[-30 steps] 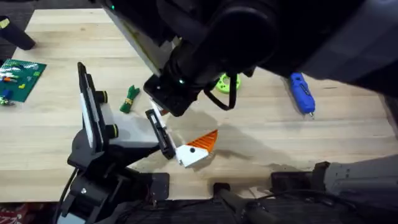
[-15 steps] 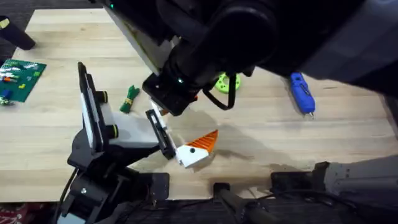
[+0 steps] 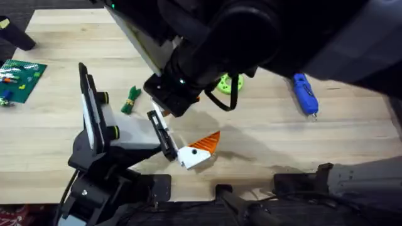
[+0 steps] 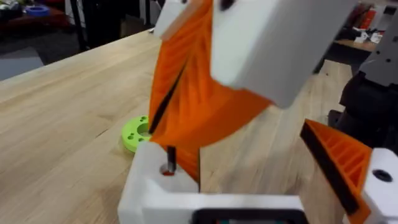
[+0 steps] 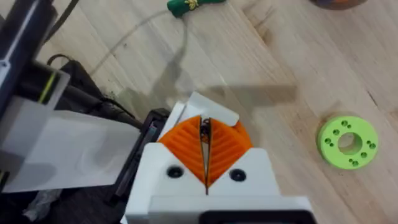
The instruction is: Pick up the gripper from the table and insert it into the empty holder that is missing its gripper. Then pick up a screw, insert it into the mounting hole, and use the screwdriver to tighten it. Finally, clean up the table by picking up the vegetable and placing it into the bucket.
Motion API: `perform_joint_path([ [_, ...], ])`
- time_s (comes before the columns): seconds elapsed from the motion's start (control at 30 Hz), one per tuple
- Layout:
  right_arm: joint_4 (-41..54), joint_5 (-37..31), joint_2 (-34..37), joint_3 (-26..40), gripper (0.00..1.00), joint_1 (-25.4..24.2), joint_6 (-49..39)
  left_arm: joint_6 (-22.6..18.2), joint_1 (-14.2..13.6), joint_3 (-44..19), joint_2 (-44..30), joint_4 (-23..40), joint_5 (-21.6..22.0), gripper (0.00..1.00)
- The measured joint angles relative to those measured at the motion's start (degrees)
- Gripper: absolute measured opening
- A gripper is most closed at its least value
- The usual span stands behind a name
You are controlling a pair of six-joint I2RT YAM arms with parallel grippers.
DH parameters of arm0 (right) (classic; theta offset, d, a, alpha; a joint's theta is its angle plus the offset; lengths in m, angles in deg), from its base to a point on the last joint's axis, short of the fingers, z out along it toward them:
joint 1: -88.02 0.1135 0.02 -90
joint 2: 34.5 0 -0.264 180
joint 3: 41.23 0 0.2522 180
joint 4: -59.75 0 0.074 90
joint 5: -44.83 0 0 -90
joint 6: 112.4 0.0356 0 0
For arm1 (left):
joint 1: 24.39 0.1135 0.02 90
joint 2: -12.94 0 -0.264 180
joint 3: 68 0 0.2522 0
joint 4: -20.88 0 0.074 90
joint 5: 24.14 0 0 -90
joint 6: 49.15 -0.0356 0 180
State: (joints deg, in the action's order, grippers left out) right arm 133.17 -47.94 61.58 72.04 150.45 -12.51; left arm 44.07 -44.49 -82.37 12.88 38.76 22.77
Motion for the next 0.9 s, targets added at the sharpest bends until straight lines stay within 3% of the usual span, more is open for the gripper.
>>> perform_joint_path([
  [0.67, 1.7, 0.0, 2.7, 0.1, 0.007, 0.0, 0.4, 0.2, 0.0, 0.0, 0.0, 0.1, -0.5, 0.984],
  [0.7, 1.7, 0.0, 2.7, 0.1, 0.045, 0.0, 0.6, 0.2, 0.0, 0.0, 0.0, 0.1, -0.4, 0.984],
  [0.77, 1.8, 0.0, 2.7, 0.1, 0.218, 0.0, 0.9, 0.2, 0.0, 0.0, 0.0, 0.1, -0.4, 0.984],
  [0.9, 2.2, -1.8, 2.7, 0.2, 0.743, -0.5, 0.8, 0.3, 0.0, 0.0, 0.0, 0.1, -0.4, 0.984],
])
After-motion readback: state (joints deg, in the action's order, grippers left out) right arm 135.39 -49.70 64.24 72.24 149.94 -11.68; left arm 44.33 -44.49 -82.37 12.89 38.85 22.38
